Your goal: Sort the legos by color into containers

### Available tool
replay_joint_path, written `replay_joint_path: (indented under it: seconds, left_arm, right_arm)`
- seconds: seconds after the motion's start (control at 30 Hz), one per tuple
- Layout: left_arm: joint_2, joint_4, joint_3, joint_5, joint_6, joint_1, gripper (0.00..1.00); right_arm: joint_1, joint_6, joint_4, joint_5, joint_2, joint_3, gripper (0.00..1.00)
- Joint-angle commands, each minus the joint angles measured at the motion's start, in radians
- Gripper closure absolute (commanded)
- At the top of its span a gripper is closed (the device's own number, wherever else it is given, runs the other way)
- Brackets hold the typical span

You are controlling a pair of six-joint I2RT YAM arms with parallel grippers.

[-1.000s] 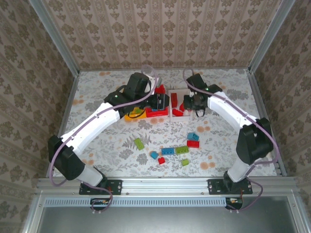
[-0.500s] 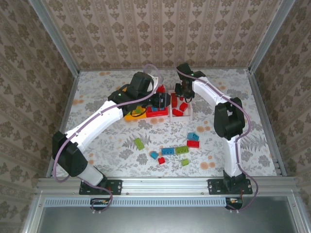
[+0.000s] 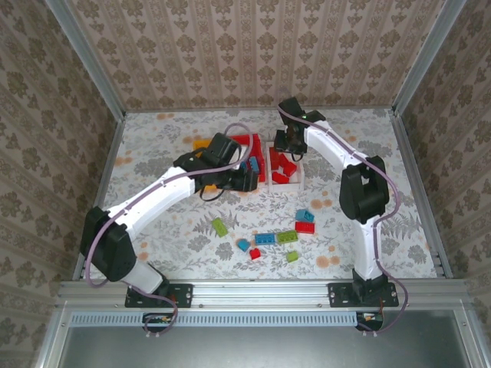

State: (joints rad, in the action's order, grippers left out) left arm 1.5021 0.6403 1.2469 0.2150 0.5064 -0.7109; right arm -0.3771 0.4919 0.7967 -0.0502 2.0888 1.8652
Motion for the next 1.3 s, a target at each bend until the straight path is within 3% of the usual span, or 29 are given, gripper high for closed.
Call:
replay_joint_path:
  seconds: [0.0, 0.07, 0.2, 0.37, 0.53, 0.8, 0.97, 1.07, 1.27]
  left_arm:
    - [-0.069, 0.165, -0.109, -0.04, 0.123, 0.074, 0.48]
    - [-0.064, 0.191, -0.179, -0.011, 0.183, 0.116, 0.48]
    - [-0.019, 0.179, -0.257, 0.027, 0.298, 0.149, 0.44]
    - [0.064, 0.125, -0.254, 0.054, 0.409, 0.136, 0.38]
    - [0.17, 0.21, -0.222, 0.027, 0.465, 0.123, 0.36]
    - [0.241, 0.172, -0.216, -0.01, 0.506, 0.11, 0.39]
    - [0.285, 0.189, -0.184, -0.047, 0.503, 0.092, 0.62]
    - [0.274, 0.183, -0.18, -0.076, 0.503, 0.085, 0.71]
    - [0.165, 0.277, -0.048, -0.199, 0.43, 0.083, 0.75]
  right_arm:
    - [-0.056, -0.059, -0.082, -0.01, -0.2, -0.115, 0.54]
    - [-0.092, -0.102, -0.188, 0.058, -0.302, -0.253, 0.52]
    - [-0.168, -0.167, -0.497, 0.354, -0.534, -0.592, 0.42]
    - [-0.226, -0.095, -0.559, 0.555, -0.661, -0.801, 0.38]
    - [-0.24, -0.035, -0.601, 0.583, -0.755, -0.92, 0.37]
    - [-0.238, -0.082, -0.568, 0.606, -0.756, -0.908, 0.36]
    - [-0.238, -0.088, -0.566, 0.609, -0.756, -0.913, 0.37]
    - [-0.238, -0.091, -0.566, 0.609, -0.754, -0.912, 0.37]
    - [-0.236, -0.087, -0.569, 0.59, -0.757, -0.887, 0.37]
